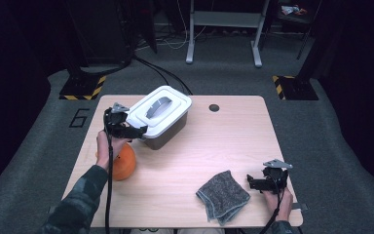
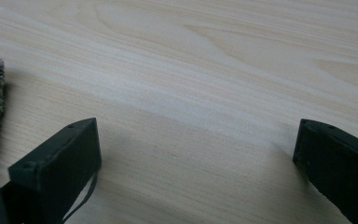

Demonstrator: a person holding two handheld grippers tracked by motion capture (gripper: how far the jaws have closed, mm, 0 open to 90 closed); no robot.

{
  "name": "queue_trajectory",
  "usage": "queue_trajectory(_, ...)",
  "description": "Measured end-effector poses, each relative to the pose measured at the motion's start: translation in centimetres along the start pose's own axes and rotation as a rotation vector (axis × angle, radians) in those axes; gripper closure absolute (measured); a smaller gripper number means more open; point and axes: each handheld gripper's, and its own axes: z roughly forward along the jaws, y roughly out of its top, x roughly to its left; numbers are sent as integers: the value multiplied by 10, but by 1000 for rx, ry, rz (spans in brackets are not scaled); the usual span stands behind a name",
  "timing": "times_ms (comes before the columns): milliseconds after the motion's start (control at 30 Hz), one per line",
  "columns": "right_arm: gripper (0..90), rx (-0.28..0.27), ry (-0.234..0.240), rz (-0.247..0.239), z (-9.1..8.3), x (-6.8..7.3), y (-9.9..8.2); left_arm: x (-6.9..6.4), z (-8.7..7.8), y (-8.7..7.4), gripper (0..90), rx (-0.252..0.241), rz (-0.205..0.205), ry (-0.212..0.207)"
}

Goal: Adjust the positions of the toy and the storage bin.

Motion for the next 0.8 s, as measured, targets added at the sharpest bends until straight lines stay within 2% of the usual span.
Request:
queue_trajectory(33, 0, 0, 0, 0, 0, 0, 0, -1, 3, 2, 13, 6, 0, -2)
queue_trajectory(100, 0, 0, 0, -1, 0, 0, 0, -3, 9, 7, 32, 25, 31, 3)
queue_trajectory(167, 0, 0, 1, -1, 0, 0, 0, -4, 15, 12, 50, 47, 46, -15)
queue_trajectory(333, 0, 0, 1, -1, 0, 0, 0, -8, 28, 24, 121, 22, 45, -3)
queue_trajectory(500, 0, 1, 1, -2, 0, 0, 0, -5, 37, 29, 277, 36, 75, 6)
queue_trajectory(567, 0, 0, 2, -1, 0, 0, 0, -4, 40, 30, 345, 24, 86, 11)
queue_trajectory(600, 0, 0, 2, -2, 0, 0, 0, -4, 42, 30, 385, 17, 78, 7)
queue_trajectory(700, 0, 0, 2, -2, 0, 0, 0, -3, 45, 29, 453, 30, 97, -2)
queue_trajectory(733, 0, 0, 2, -2, 0, 0, 0, -4, 46, 29, 532, 18, 93, -10)
queue_trajectory(800, 0, 0, 2, -2, 0, 0, 0, -4, 46, 29, 577, 20, 105, -10)
